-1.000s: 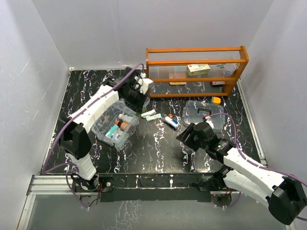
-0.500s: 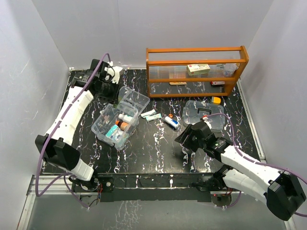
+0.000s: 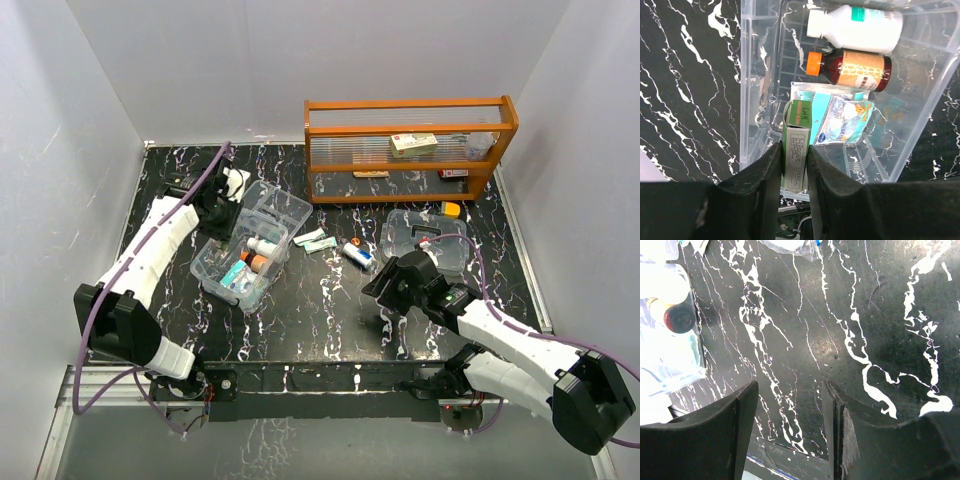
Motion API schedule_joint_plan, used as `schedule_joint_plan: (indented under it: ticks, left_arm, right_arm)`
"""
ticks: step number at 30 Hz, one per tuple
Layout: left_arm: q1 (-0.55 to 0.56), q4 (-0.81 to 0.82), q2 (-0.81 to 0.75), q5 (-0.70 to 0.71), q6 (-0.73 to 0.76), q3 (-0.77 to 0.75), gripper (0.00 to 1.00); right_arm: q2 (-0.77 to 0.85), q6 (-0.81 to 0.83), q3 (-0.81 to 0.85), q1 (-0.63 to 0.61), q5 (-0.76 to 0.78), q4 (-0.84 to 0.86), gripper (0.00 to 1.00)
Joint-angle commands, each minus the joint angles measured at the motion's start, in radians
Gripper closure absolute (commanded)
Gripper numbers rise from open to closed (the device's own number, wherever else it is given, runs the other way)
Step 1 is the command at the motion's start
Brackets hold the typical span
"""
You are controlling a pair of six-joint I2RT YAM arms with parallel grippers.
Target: Organize the medicine kit
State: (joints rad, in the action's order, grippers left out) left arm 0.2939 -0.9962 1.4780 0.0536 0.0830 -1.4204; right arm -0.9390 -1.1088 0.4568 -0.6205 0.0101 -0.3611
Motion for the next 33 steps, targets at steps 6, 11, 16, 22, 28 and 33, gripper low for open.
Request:
schedule_joint_plan:
  ticks: [6, 11, 16, 22, 28, 33]
  left_arm:
    - [0.001, 0.028, 0.044, 0.061, -0.002, 0.044, 0.77]
    - [0.001, 0.065, 0.086, 0.074, -0.006, 0.104, 0.77]
    - [0.001, 0.085, 0.111, 0.153, 0.011, 0.142, 0.77]
    - [0.001, 0.106, 0.122, 0.210, 0.006, 0.199, 0.77]
    - [0.001, 0.147, 0.077, 0.243, 0.038, 0.253, 0.74]
    - [0.003, 0.189, 0.104, 0.271, 0.071, 0.290, 0.75]
  right_arm:
    - [-0.027, 0.000, 0.070, 0.004, -0.016, 0.050, 0.49]
    - [-0.026, -0.005, 0.072, 0.003, -0.020, 0.049, 0.49]
    - [-0.036, -0.001, 0.088, 0.003, -0.025, 0.036, 0.49]
    - [-0.052, -0.004, 0.097, 0.003, -0.040, 0.034, 0.50]
    - [-0.048, -0.024, 0.085, 0.002, -0.051, 0.041, 0.49]
    - [-0.044, -0.035, 0.071, 0.002, -0.062, 0.054, 0.50]
